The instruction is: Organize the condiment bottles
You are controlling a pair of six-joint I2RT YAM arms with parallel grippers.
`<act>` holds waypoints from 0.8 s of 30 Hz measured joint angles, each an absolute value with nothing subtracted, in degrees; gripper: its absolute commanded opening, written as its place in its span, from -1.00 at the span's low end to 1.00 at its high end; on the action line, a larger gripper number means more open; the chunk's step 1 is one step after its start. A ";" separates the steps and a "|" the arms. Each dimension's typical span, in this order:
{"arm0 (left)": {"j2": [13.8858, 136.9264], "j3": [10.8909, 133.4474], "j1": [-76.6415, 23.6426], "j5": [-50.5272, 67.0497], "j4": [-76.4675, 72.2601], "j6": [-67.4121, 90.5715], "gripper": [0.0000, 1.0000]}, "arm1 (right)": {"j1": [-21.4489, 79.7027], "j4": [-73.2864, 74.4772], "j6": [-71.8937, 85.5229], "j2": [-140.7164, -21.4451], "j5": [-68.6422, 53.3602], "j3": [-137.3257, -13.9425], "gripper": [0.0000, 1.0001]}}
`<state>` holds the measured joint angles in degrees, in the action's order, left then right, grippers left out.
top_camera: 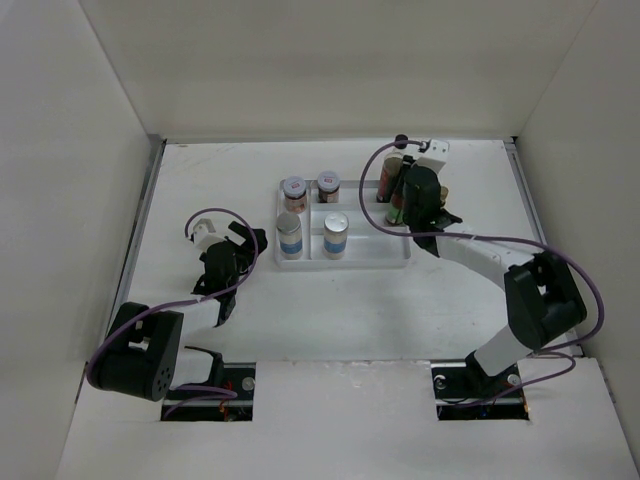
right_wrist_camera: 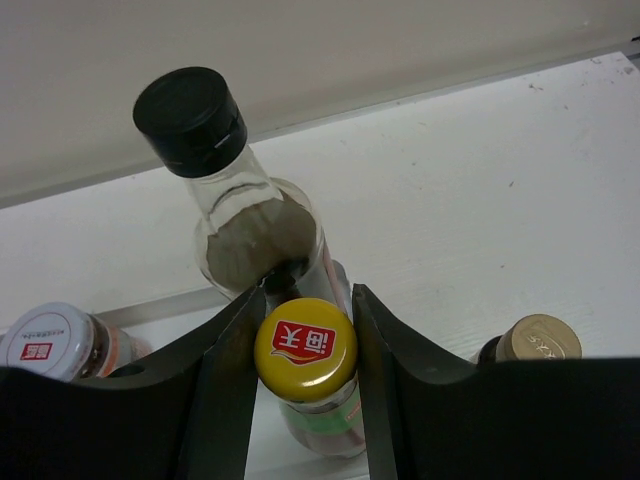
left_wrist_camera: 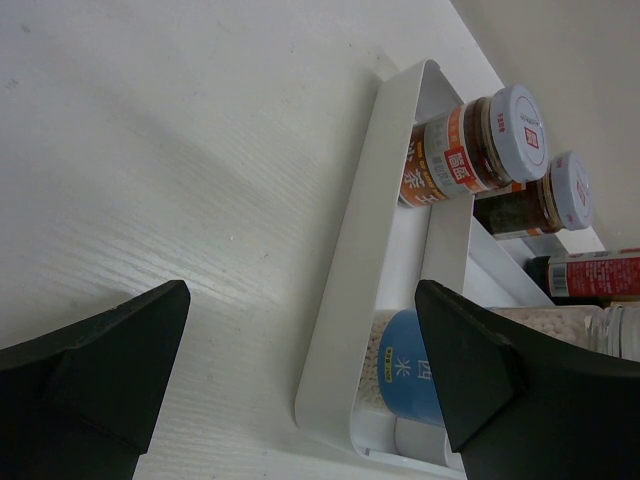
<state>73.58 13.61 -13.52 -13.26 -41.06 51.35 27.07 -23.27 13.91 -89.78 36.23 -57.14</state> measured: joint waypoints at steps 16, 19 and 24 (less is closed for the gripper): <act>73.58 13.61 -13.52 -13.23 -41.19 51.46 1.00 | 29.47 -30.44 13.34 -88.71 38.46 -50.68 0.54; 73.58 13.61 -13.52 -13.23 -41.21 51.46 1.00 | 29.74 -30.37 13.30 -85.01 38.74 -49.78 0.63; 73.58 13.61 -13.52 -13.17 -41.23 51.51 1.00 | 28.16 -30.28 13.93 -76.77 39.07 -49.30 0.61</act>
<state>73.58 13.61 -13.52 -13.17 -41.23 51.51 28.16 -30.28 13.93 -76.77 39.07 -49.30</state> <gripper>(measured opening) 0.997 0.816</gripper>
